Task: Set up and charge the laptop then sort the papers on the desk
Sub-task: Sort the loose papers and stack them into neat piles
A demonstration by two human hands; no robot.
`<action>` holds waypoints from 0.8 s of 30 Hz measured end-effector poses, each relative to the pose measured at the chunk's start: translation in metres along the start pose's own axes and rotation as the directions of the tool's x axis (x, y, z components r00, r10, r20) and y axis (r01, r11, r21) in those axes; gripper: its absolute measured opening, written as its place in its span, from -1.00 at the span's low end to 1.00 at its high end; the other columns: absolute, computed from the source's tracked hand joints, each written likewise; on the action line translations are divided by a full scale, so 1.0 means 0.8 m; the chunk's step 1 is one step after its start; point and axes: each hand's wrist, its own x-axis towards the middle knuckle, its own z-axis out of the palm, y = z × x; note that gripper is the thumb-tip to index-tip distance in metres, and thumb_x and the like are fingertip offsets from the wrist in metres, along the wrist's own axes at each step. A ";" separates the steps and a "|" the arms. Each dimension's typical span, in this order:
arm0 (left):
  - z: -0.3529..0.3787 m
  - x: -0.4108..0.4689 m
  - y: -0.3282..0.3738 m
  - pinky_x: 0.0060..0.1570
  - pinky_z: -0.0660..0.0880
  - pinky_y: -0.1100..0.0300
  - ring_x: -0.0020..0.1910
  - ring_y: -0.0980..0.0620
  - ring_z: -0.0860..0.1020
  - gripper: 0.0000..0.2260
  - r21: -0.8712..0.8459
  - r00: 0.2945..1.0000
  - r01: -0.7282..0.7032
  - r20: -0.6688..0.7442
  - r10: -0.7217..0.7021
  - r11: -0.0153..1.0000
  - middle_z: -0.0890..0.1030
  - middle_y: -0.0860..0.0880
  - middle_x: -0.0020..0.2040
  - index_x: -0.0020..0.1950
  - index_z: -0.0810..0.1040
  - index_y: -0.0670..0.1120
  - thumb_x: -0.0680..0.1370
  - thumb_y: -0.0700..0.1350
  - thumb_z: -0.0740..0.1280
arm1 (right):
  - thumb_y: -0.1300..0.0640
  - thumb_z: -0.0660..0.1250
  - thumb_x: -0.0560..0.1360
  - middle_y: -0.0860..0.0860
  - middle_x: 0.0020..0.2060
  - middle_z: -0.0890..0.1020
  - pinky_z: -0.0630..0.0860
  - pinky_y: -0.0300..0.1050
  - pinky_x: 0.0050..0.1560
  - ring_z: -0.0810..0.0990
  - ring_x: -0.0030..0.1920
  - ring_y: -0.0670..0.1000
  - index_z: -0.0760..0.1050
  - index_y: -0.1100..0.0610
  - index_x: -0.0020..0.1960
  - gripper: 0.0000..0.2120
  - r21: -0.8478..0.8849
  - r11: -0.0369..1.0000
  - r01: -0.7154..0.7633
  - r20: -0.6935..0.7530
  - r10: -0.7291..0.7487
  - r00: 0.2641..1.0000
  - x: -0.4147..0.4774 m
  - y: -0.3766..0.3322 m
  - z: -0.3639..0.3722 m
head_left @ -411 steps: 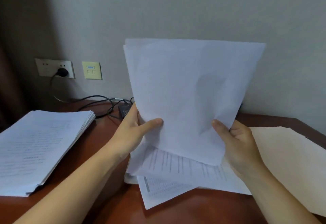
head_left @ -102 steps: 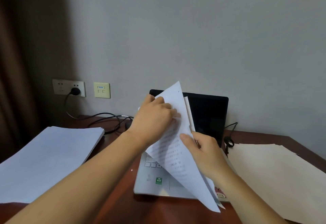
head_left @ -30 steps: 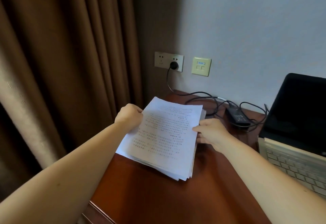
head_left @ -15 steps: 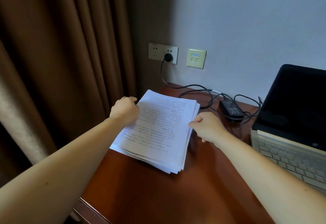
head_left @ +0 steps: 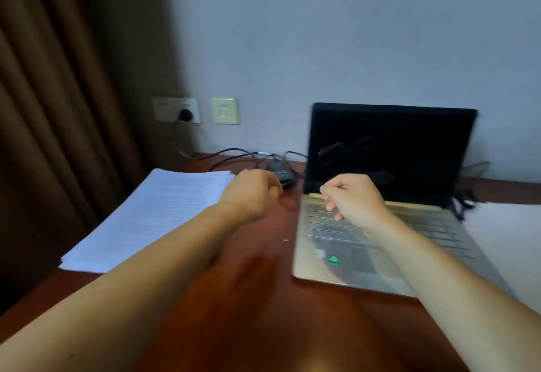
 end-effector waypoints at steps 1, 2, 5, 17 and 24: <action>0.012 0.005 0.033 0.02 0.53 0.11 0.06 -0.08 0.62 -0.78 -0.015 0.998 -0.057 0.014 0.057 0.998 0.72 -0.01 0.04 0.03 0.72 0.02 0.57 -0.11 0.27 | 0.22 0.33 0.49 0.07 -0.32 0.65 0.52 -0.22 -0.46 0.58 -0.39 -0.08 0.64 0.19 -0.19 -0.86 -0.014 1.000 -0.007 -0.035 0.007 0.999 -0.005 0.015 -0.028; 0.024 0.009 0.065 0.01 0.54 0.13 0.04 -0.05 0.63 -0.78 -0.028 0.994 -0.110 0.024 0.111 0.994 0.72 0.01 0.02 0.02 0.72 0.03 0.57 -0.11 0.27 | 0.21 0.33 0.49 0.08 -0.31 0.66 0.53 -0.21 -0.45 0.59 -0.39 -0.08 0.64 0.18 -0.20 -0.86 -0.030 0.999 -0.014 -0.068 0.012 0.998 -0.010 0.031 -0.056; 0.067 0.020 0.162 0.02 0.54 0.14 -0.01 0.00 0.63 -0.80 -0.077 0.965 -0.255 0.041 0.258 0.964 0.72 0.04 -0.03 0.02 0.72 0.04 0.58 -0.08 0.28 | 0.20 0.30 0.48 0.18 -0.28 0.66 0.58 -0.02 -0.33 0.65 -0.34 0.00 0.61 0.23 -0.22 -0.83 -0.099 0.995 -0.013 -0.151 -0.002 0.989 -0.029 0.083 -0.141; 0.223 0.029 0.412 0.32 0.34 0.22 0.24 0.18 0.45 -0.61 -0.248 0.592 -0.680 0.370 0.716 0.690 0.54 0.11 0.32 0.33 0.57 0.12 0.54 0.19 0.39 | -0.16 0.19 0.55 0.05 -0.11 0.66 0.55 0.08 0.00 0.59 -0.09 0.10 0.59 0.12 -0.09 -0.62 -0.413 0.897 -0.156 -0.243 0.056 0.968 -0.102 0.240 -0.370; 0.289 0.041 0.442 0.53 0.16 -0.08 0.60 -0.15 0.09 -0.06 0.084 0.709 -0.539 0.583 0.398 0.838 0.06 -0.11 0.65 0.66 -0.10 0.06 0.44 0.55 0.06 | -0.49 0.12 0.44 -0.02 0.57 0.14 0.05 0.36 0.47 0.13 0.54 0.11 0.08 -0.10 0.57 -0.17 -0.712 0.655 -0.253 -0.081 0.281 0.956 -0.107 0.284 -0.400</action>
